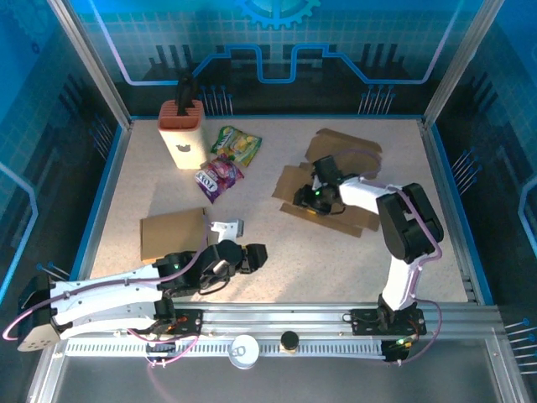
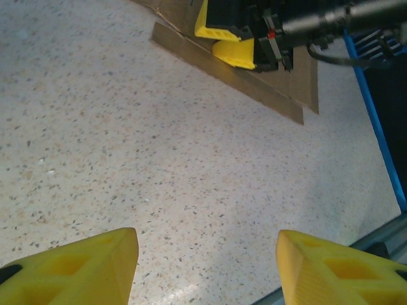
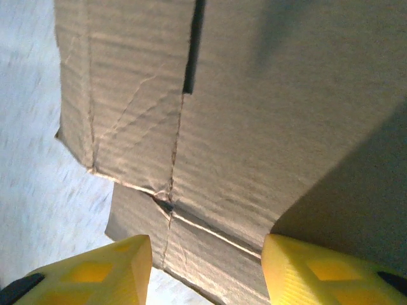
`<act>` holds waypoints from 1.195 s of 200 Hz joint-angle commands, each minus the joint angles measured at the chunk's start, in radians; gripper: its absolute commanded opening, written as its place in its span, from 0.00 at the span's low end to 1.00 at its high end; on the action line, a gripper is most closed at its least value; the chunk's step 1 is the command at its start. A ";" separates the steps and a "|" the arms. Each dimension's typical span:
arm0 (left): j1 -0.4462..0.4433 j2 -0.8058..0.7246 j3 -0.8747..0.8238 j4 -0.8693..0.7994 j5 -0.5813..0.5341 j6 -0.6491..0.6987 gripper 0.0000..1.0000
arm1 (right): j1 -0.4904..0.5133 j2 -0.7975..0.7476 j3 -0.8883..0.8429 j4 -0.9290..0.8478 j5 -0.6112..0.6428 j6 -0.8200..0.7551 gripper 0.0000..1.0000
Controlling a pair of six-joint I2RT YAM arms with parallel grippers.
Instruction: Fold the paper box
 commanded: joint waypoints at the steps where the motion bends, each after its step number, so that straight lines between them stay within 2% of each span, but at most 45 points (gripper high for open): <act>1: 0.015 0.012 -0.063 0.080 0.006 -0.127 0.60 | 0.127 -0.031 -0.098 0.036 -0.021 0.080 0.50; 31: 0.027 0.054 -0.128 0.166 -0.007 -0.228 0.60 | 0.273 -0.055 -0.135 0.084 0.014 0.140 0.50; 67: 0.105 0.139 -0.132 0.218 0.046 -0.300 0.59 | 0.334 -0.170 -0.188 0.122 0.039 0.153 0.51; 92: 0.172 0.210 -0.151 0.291 0.106 -0.402 0.59 | 0.333 -0.287 -0.203 0.115 0.058 0.139 0.53; 135: 0.184 0.214 -0.204 0.354 0.030 -0.591 0.57 | 0.316 -0.460 -0.271 0.092 0.115 0.138 0.53; 160: 0.204 0.219 -0.197 0.369 0.005 -0.617 0.56 | 0.313 -0.546 -0.320 0.100 0.135 0.152 0.53; 194: 0.250 0.334 -0.239 0.550 0.077 -0.692 0.54 | 0.306 -0.617 -0.369 0.108 0.144 0.168 0.53; 217: 0.261 0.411 -0.243 0.659 0.095 -0.705 0.52 | 0.282 -0.630 -0.390 0.120 0.144 0.167 0.54; 239: 0.270 0.448 -0.220 0.666 0.086 -0.689 0.52 | 0.238 -0.588 -0.395 0.147 0.117 0.155 0.54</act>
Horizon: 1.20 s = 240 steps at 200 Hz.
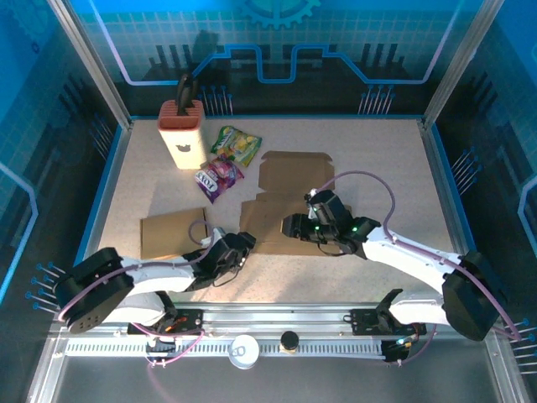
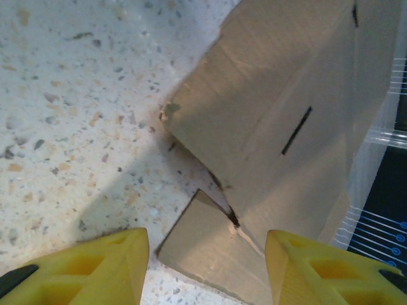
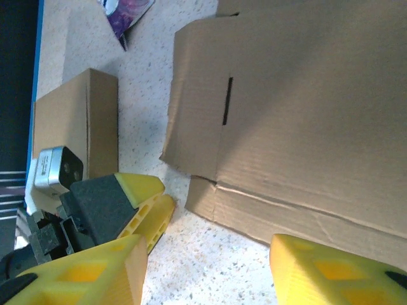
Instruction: Fold the paper box
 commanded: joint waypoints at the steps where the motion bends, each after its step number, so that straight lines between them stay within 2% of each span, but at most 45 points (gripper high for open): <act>1: 0.013 0.032 0.012 0.096 0.009 -0.013 0.52 | -0.049 0.027 -0.016 0.037 -0.010 -0.004 0.54; 33: 0.021 0.068 0.017 0.105 -0.016 -0.004 0.50 | -0.142 0.130 -0.016 0.089 -0.061 -0.020 0.53; 55: 0.035 0.106 0.003 0.170 -0.010 -0.006 0.47 | -0.191 0.169 -0.026 0.128 -0.098 -0.018 0.53; 126: 0.061 0.296 -0.032 0.472 -0.005 -0.013 0.33 | -0.204 0.212 -0.051 0.161 -0.121 -0.017 0.52; 163: 0.061 0.306 -0.034 0.483 -0.033 0.003 0.26 | -0.197 0.153 -0.075 0.152 -0.112 -0.009 0.52; 182: 0.061 0.302 -0.024 0.459 -0.048 0.015 0.20 | -0.192 0.120 -0.080 0.135 -0.108 -0.008 0.52; 203: 0.061 0.313 -0.020 0.482 -0.051 0.029 0.00 | -0.184 0.067 -0.094 0.108 -0.093 0.002 0.53; 226: 0.061 0.323 -0.015 0.531 -0.048 0.036 0.00 | -0.153 -0.013 -0.152 0.128 -0.066 0.070 0.53; 240: 0.059 0.321 -0.012 0.570 -0.047 0.040 0.00 | -0.101 -0.065 -0.202 0.160 -0.015 0.154 0.54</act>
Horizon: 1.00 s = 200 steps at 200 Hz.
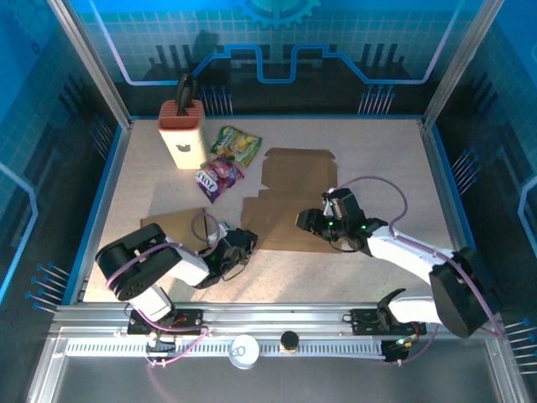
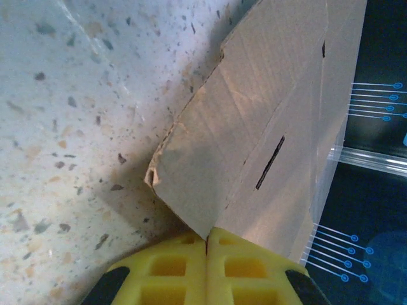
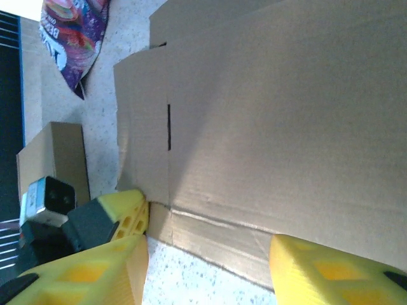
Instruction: Fold the paper box
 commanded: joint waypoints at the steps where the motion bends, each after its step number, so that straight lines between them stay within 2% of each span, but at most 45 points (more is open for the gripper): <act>1: 0.005 0.011 0.007 0.087 -0.024 0.031 0.00 | 0.069 -0.077 -0.073 0.022 0.073 0.126 0.54; 26: -0.005 -0.020 0.020 0.114 -0.017 0.021 0.00 | 0.188 -0.184 -0.207 0.164 0.215 0.359 0.55; 52: -0.019 -0.067 0.039 0.073 -0.016 0.013 0.00 | 0.292 -0.271 -0.267 0.165 0.419 0.557 0.62; 90: -0.034 -0.124 0.066 0.032 -0.021 0.021 0.00 | 0.331 -0.278 -0.341 0.296 0.525 0.807 0.67; 106: -0.039 -0.135 0.076 0.013 -0.019 0.021 0.00 | 0.333 -0.265 -0.372 0.403 0.567 0.838 0.68; 126: -0.046 -0.128 0.082 0.030 -0.013 0.016 0.00 | 0.331 -0.265 -0.362 0.408 0.605 0.860 0.69; 152: -0.057 -0.114 0.096 0.042 -0.008 0.014 0.00 | 0.313 -0.252 -0.365 0.466 0.629 0.873 0.61; 173: -0.066 -0.108 0.099 0.052 -0.012 0.015 0.00 | 0.283 -0.243 -0.355 0.465 0.602 0.879 0.49; 200: -0.073 -0.105 0.100 0.058 -0.015 0.019 0.00 | 0.249 -0.225 -0.365 0.482 0.576 0.887 0.41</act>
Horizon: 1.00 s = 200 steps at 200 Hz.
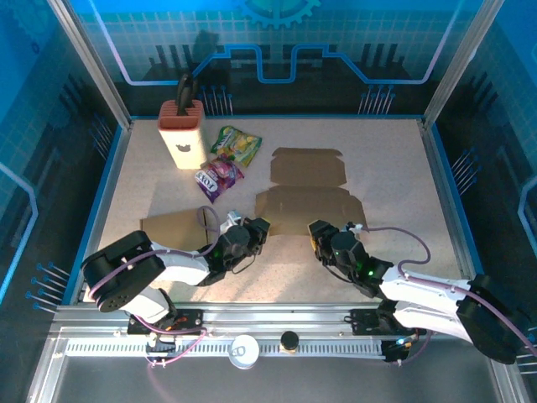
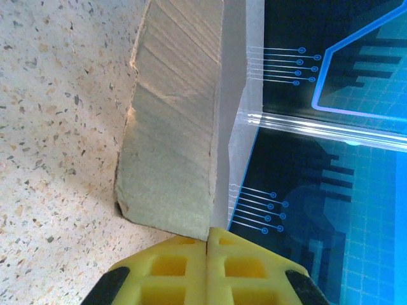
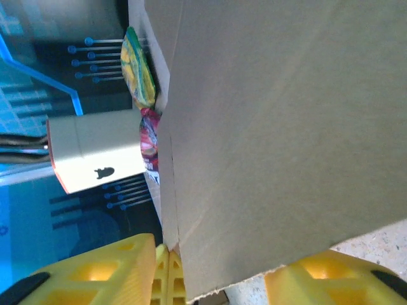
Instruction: Fold the paper box
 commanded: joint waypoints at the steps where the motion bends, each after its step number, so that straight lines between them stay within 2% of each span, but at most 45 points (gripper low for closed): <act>1: -0.011 0.009 0.020 0.023 -0.016 0.019 0.00 | -0.032 0.017 -0.005 0.054 0.021 0.023 0.40; 31: -0.022 0.011 0.032 0.011 -0.016 0.024 0.00 | -0.073 0.017 -0.007 0.070 -0.005 0.008 0.28; 56: -0.028 0.022 0.037 0.017 -0.014 0.029 0.00 | -0.096 0.011 0.007 0.045 -0.021 -0.005 0.24; 79: -0.029 0.033 0.038 0.021 -0.014 0.028 0.00 | -0.108 0.009 0.008 0.047 -0.035 -0.007 0.11; 96: -0.030 0.041 0.038 0.026 -0.011 0.028 0.00 | -0.113 -0.001 0.019 0.029 -0.048 -0.014 0.09; 109: -0.029 0.050 0.044 0.038 -0.001 0.037 0.00 | -0.113 -0.016 0.030 0.005 -0.051 -0.026 0.00; 117: -0.029 0.052 0.049 0.045 0.011 0.051 0.00 | -0.120 -0.029 0.041 -0.023 -0.057 -0.032 0.00; 129: -0.029 0.046 0.057 0.048 0.035 0.085 0.26 | -0.141 -0.054 0.059 -0.050 -0.080 -0.060 0.00; 143: -0.028 0.008 0.062 0.016 0.061 0.146 0.43 | -0.179 -0.096 0.098 -0.122 -0.119 -0.103 0.00; 156: -0.028 -0.068 0.068 -0.084 0.063 0.206 0.52 | -0.217 -0.136 0.154 -0.213 -0.162 -0.166 0.00; 200: -0.039 -0.446 0.191 -0.710 -0.025 0.487 0.68 | -0.345 -0.193 0.355 -0.411 -0.316 -0.358 0.00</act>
